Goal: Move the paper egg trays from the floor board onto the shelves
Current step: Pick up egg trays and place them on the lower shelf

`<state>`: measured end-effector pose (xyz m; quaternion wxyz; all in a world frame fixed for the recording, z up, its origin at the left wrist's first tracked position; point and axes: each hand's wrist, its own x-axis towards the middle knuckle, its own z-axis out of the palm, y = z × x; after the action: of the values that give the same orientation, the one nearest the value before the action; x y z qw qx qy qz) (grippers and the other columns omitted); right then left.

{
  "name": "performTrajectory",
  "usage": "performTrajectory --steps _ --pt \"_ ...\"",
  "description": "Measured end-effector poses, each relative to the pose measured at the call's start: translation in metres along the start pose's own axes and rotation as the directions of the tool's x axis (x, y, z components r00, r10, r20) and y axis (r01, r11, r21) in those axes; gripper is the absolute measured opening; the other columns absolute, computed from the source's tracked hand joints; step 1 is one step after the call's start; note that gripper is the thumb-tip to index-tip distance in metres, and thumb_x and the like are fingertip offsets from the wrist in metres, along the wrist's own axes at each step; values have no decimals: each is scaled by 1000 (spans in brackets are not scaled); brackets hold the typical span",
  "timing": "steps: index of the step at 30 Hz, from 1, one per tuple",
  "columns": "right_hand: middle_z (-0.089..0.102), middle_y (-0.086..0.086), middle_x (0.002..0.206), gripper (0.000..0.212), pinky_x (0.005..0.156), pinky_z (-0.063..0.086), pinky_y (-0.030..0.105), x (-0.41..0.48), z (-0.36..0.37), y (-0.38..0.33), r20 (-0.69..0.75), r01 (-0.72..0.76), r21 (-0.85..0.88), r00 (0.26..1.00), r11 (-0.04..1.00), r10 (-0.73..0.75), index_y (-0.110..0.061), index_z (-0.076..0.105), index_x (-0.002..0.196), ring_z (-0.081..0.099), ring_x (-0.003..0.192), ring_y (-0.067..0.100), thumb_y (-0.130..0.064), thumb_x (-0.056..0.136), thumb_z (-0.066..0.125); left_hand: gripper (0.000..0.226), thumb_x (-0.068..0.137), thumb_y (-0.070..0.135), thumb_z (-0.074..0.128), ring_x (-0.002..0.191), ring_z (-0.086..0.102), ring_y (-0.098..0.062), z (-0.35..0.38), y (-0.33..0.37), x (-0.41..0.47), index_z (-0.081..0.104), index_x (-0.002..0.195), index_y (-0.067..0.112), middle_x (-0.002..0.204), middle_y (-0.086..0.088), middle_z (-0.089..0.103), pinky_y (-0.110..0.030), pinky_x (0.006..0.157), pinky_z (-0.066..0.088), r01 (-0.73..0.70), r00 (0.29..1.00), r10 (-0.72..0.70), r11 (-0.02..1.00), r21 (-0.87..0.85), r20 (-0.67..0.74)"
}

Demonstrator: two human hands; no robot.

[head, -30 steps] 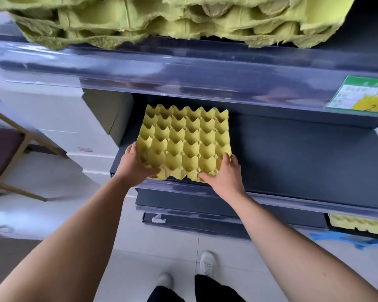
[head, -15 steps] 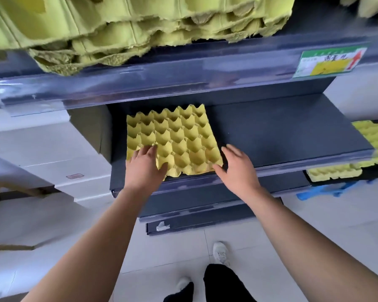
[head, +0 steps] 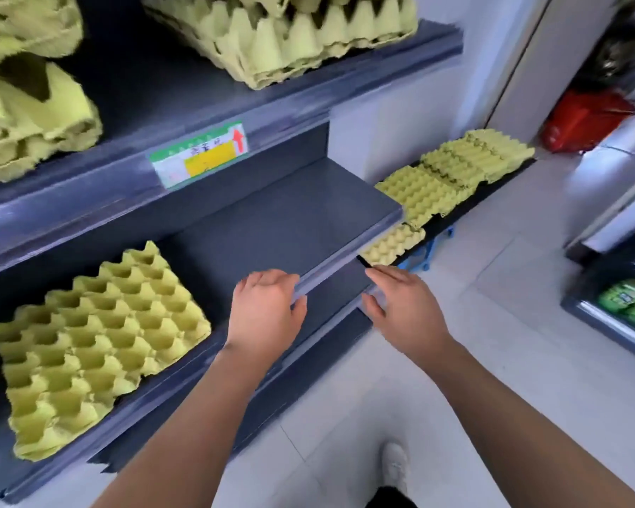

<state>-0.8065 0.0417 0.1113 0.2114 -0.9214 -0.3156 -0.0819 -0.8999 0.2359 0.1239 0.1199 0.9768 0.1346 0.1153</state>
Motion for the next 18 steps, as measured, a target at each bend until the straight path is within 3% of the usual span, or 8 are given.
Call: performTrajectory --steps 3,6,9,13,18 --pt "68 11 109 39 89 50 37 -2 -25 58 -17 -103 -31 995 994 103 -3 66 112 63 99 31 -25 82 56 23 86 28 62 96 57 -31 22 56 33 68 99 10 96 -2 66 -38 85 40 -87 996 88 995 -49 23" --pt "67 9 114 35 93 47 36 -1 -50 120 -59 -183 -57 982 981 180 -6 65 115 62 104 30 -23 84 61 25 84 28 66 101 59 -32 47 113 70 69 100 9 98 -3 68 -38 89 41 -152 988 155 984 -89 22" --pt "66 7 117 34 96 43 34 5 -77 184 -93 -250 -72 965 965 243 -9 64 117 60 108 29 -21 84 65 19 77 24 72 88 63 -32 73 171 109 71 89 9 90 -4 69 -39 80 47 -208 978 210 971 -118 6" --pt "66 9 116 36 97 42 34 18 -110 264 -104 -293 -88 953 952 284 -7 64 118 61 108 29 -20 84 66 28 74 32 60 81 64 -32 107 247 158 71 86 9 87 -5 70 -40 72 50 -239 969 245 962 -135 37" --pt "63 8 123 37 101 39 34 45 -134 349 -73 -338 -100 940 936 332 -9 62 122 57 115 28 -21 87 62 28 83 28 67 95 60 -33 146 318 216 70 106 12 103 -7 68 -40 84 46 -234 969 244 959 -160 48"
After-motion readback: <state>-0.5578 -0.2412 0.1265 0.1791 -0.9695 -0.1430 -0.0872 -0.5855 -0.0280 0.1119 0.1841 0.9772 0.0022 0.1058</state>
